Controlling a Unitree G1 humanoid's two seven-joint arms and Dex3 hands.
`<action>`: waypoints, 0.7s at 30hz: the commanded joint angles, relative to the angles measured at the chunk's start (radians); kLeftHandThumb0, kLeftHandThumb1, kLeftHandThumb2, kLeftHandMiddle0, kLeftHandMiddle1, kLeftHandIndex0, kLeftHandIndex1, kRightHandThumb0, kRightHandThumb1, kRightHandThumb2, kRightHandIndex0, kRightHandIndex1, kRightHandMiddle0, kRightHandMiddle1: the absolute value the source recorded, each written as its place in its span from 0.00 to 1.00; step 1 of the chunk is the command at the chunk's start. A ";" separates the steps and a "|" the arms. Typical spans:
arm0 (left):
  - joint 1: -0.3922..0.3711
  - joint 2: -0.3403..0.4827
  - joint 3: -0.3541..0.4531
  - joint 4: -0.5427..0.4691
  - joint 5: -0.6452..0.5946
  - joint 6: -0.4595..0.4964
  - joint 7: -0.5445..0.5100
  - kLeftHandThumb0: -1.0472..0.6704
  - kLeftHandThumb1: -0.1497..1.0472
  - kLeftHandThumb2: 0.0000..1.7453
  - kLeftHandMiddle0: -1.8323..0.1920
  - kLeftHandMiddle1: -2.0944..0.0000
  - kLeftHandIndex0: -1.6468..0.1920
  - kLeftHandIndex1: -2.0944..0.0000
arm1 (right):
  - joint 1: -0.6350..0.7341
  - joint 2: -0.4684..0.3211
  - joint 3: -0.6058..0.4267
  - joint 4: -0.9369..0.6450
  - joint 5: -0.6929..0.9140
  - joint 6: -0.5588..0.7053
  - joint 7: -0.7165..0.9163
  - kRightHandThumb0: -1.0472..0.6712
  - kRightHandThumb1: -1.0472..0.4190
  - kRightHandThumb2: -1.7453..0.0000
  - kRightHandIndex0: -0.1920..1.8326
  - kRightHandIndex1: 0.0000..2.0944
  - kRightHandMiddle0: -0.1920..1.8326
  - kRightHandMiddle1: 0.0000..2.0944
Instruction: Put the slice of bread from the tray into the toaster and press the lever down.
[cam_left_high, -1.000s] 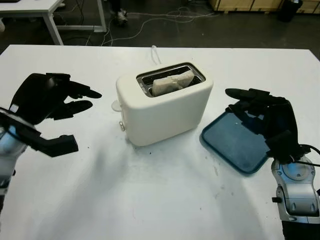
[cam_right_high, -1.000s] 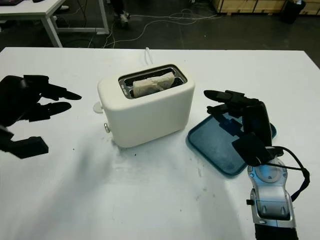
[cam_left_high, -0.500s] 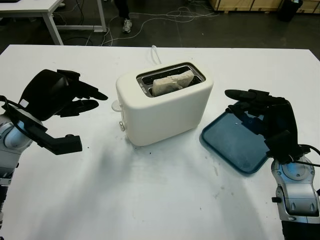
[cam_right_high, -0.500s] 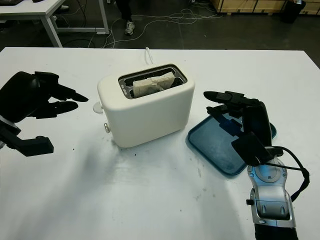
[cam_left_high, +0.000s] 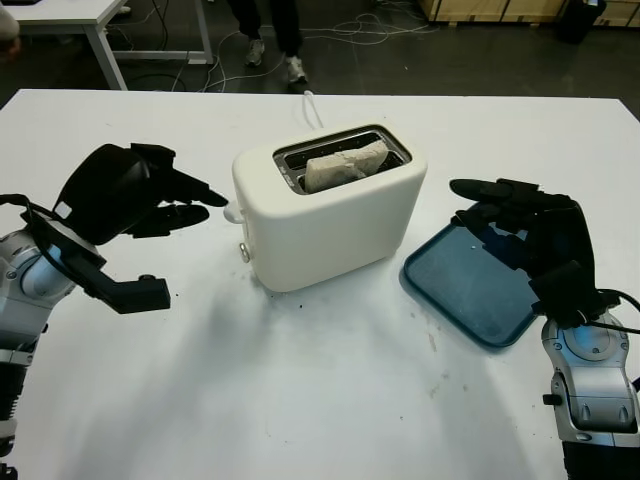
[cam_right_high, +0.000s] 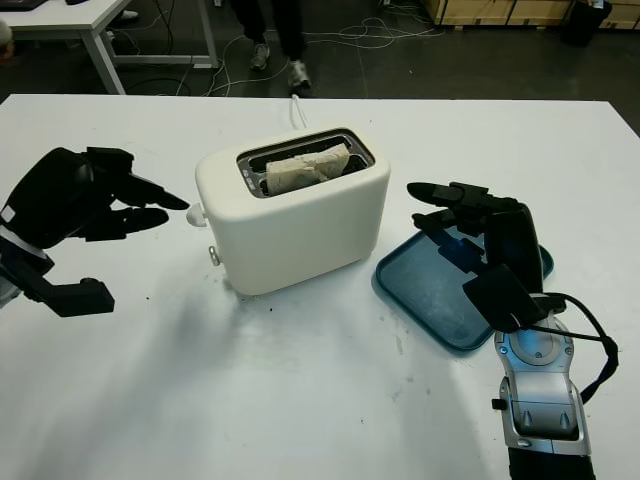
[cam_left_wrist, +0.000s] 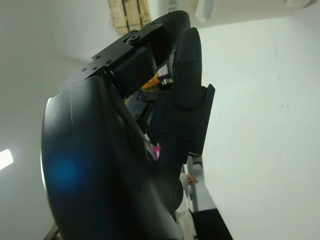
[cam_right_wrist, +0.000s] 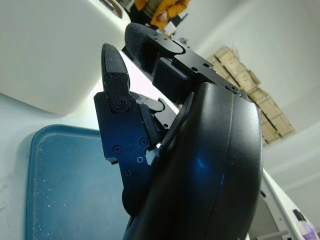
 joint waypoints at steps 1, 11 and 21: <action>-0.021 -0.002 -0.014 0.014 -0.010 -0.011 -0.008 0.43 0.89 0.14 0.56 0.29 0.30 0.98 | -0.007 0.006 -0.010 -0.008 0.004 -0.010 -0.006 0.37 0.09 0.93 0.52 0.37 0.61 0.00; -0.051 -0.008 -0.048 0.045 -0.013 -0.003 -0.036 0.45 0.89 0.12 0.53 0.29 0.30 0.98 | -0.003 0.004 -0.012 -0.001 0.006 -0.025 -0.003 0.36 0.09 0.92 0.53 0.36 0.61 0.00; -0.064 -0.008 -0.064 0.065 -0.006 -0.006 -0.042 0.45 0.89 0.12 0.55 0.27 0.31 0.99 | -0.001 0.002 -0.011 -0.003 0.005 -0.034 0.000 0.36 0.09 0.92 0.53 0.34 0.61 0.00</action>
